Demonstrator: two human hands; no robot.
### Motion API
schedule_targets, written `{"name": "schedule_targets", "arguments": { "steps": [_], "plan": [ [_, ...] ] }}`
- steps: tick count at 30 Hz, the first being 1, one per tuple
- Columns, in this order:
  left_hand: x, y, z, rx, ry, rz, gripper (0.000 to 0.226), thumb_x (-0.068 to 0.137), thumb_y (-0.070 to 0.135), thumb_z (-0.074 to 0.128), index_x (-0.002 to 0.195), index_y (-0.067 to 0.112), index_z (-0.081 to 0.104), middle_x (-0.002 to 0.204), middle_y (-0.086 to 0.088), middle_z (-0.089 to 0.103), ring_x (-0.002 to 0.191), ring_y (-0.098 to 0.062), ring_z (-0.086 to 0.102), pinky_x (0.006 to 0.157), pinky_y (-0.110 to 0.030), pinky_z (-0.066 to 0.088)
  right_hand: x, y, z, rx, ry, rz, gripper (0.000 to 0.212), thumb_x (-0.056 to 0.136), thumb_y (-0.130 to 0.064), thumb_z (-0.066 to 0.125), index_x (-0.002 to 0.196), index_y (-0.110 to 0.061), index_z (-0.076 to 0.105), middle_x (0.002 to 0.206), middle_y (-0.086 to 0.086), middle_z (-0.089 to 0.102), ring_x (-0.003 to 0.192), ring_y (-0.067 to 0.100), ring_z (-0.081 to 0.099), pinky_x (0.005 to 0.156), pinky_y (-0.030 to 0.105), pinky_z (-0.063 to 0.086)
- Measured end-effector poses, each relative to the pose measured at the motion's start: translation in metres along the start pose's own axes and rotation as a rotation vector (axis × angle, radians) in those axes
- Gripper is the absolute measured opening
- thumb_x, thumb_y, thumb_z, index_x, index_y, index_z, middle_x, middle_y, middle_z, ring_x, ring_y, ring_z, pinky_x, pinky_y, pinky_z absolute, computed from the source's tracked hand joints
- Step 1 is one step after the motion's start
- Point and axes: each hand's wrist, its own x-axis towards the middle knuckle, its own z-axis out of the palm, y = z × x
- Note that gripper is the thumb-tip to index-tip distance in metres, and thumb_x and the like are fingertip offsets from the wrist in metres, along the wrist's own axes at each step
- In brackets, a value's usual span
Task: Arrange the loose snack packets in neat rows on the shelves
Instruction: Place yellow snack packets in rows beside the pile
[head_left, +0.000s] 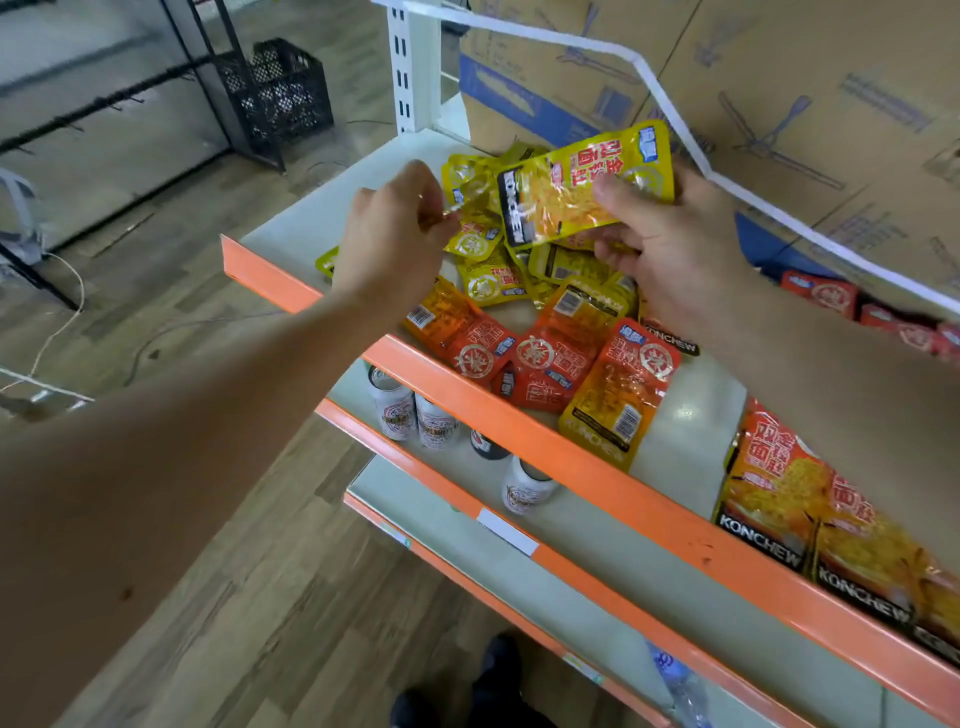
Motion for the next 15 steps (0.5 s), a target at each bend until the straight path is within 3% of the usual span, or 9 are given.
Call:
{"name": "schedule_targets", "arguments": {
  "steps": [2,4,8,9,11,13,15],
  "plan": [
    [-0.004,0.008,-0.010,-0.083,0.094,-0.068,0.014,0.091,0.027,0.066,0.096,0.016,0.059,0.084,-0.001,0.068,0.088,-0.024,0.056,0.071,-0.033,0.040,-0.006,-0.008,0.001,0.082,0.015,0.026,0.006,0.089,-0.018,0.073,0.087,-0.019,0.067,0.089,0.001,0.071,0.079,0.019,0.065,0.064,0.029,0.051],
    [-0.009,0.018,-0.022,-0.253,0.130,-0.149,0.014,0.090,0.025,0.067,0.096,0.018,0.057,0.075,-0.002,0.068,0.074,-0.022,0.059,0.066,-0.037,0.046,-0.012,-0.017,0.003,0.150,0.032,0.061,0.007,0.090,-0.018,0.071,0.085,-0.019,0.067,0.085,0.000,0.071,0.078,0.019,0.065,0.064,0.030,0.053],
    [-0.027,0.039,-0.044,-0.476,0.025,-0.261,0.013,0.088,0.028,0.071,0.076,0.021,0.069,0.061,0.010,0.066,0.058,-0.012,0.060,0.058,-0.039,0.054,-0.034,-0.029,0.008,0.238,-0.006,0.112,0.007,0.090,-0.019,0.071,0.092,-0.012,0.072,0.092,0.011,0.069,0.086,0.028,0.066,0.088,0.054,0.056],
    [-0.035,0.046,-0.049,-0.537,-0.001,-0.291,0.019,0.088,0.027,0.073,0.070,0.021,0.071,0.058,0.011,0.061,0.059,-0.015,0.057,0.062,-0.047,0.058,-0.041,-0.032,0.009,0.243,-0.015,0.131,0.013,0.089,-0.019,0.071,0.095,-0.008,0.072,0.097,0.016,0.067,0.090,0.030,0.064,0.093,0.058,0.053],
    [-0.052,0.057,-0.058,-0.673,-0.050,-0.359,0.022,0.087,0.025,0.074,0.066,0.019,0.072,0.058,0.005,0.058,0.062,-0.022,0.054,0.069,-0.063,0.058,-0.060,-0.038,0.010,0.243,-0.043,0.164,0.016,0.087,-0.019,0.071,0.097,-0.007,0.071,0.095,0.014,0.069,0.087,0.027,0.066,0.092,0.053,0.053],
    [-0.069,0.069,-0.068,-0.754,-0.078,-0.414,0.024,0.088,0.023,0.075,0.065,0.016,0.072,0.064,-0.005,0.058,0.063,-0.025,0.056,0.069,-0.063,0.057,-0.080,-0.046,0.010,0.256,-0.079,0.184,0.018,0.085,-0.019,0.069,0.098,-0.008,0.070,0.093,0.010,0.071,0.082,0.022,0.069,0.085,0.044,0.057],
    [-0.084,0.080,-0.077,-0.799,-0.106,-0.459,0.026,0.088,0.022,0.075,0.063,0.017,0.072,0.074,-0.014,0.058,0.070,-0.031,0.059,0.073,-0.066,0.057,-0.102,-0.052,0.008,0.258,-0.081,0.183,0.025,0.086,-0.018,0.069,0.108,-0.005,0.069,0.103,0.014,0.071,0.089,0.025,0.069,0.084,0.043,0.059]
  ]
}}
